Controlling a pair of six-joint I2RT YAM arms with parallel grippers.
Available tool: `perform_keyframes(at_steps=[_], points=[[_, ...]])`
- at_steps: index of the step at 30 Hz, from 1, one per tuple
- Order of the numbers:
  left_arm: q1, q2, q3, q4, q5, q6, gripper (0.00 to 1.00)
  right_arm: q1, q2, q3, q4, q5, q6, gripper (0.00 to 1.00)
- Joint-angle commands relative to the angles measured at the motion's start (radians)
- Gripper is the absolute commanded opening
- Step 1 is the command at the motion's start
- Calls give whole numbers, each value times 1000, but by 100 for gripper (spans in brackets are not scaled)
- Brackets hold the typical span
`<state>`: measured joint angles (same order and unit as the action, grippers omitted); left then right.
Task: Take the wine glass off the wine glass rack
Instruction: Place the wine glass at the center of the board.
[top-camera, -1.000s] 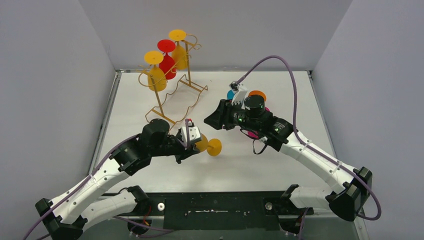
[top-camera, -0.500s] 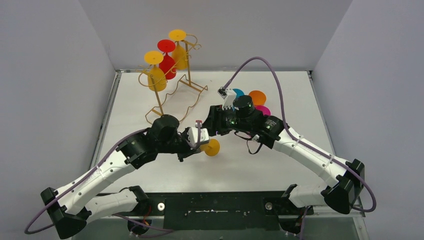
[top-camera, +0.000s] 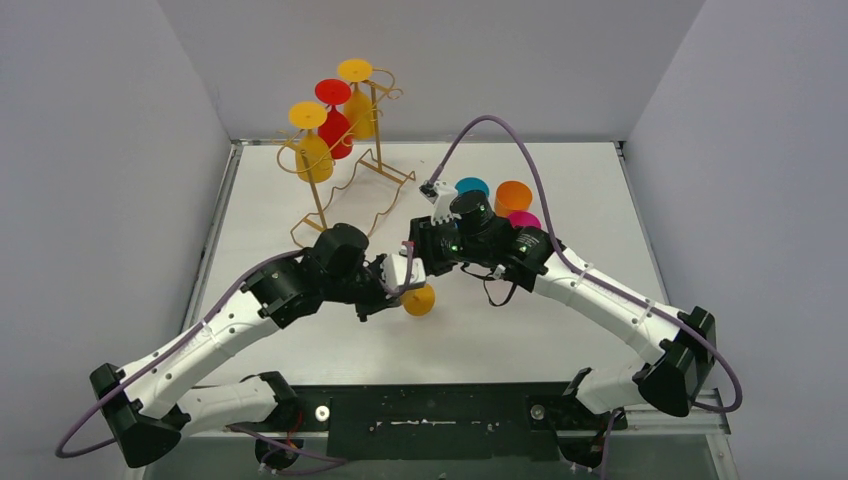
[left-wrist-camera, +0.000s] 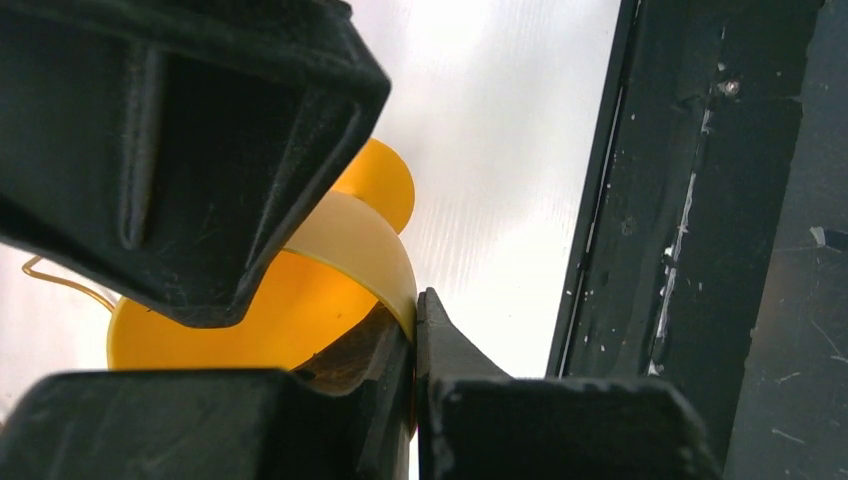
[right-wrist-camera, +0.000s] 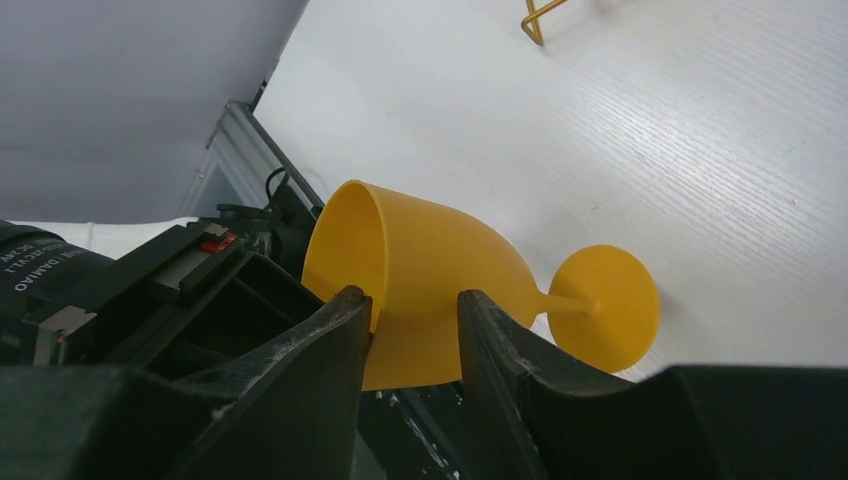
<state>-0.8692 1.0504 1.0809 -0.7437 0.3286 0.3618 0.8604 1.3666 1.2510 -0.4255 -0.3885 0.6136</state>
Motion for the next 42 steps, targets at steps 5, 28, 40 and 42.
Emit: perform_keyframes(at_steps=[5,28,40,42], points=[[-5,46,119,-101,14,58,0,11,26,105,-141,99,-59,29],[-7,15,72,12,-20,34,14,12,4,87,-158,240,-21,0],[-7,-100,-75,260,-25,-89,49,9,-13,-13,-130,424,-4,0],[-6,-129,-87,295,-38,-111,56,6,-18,-20,-132,456,1,0]])
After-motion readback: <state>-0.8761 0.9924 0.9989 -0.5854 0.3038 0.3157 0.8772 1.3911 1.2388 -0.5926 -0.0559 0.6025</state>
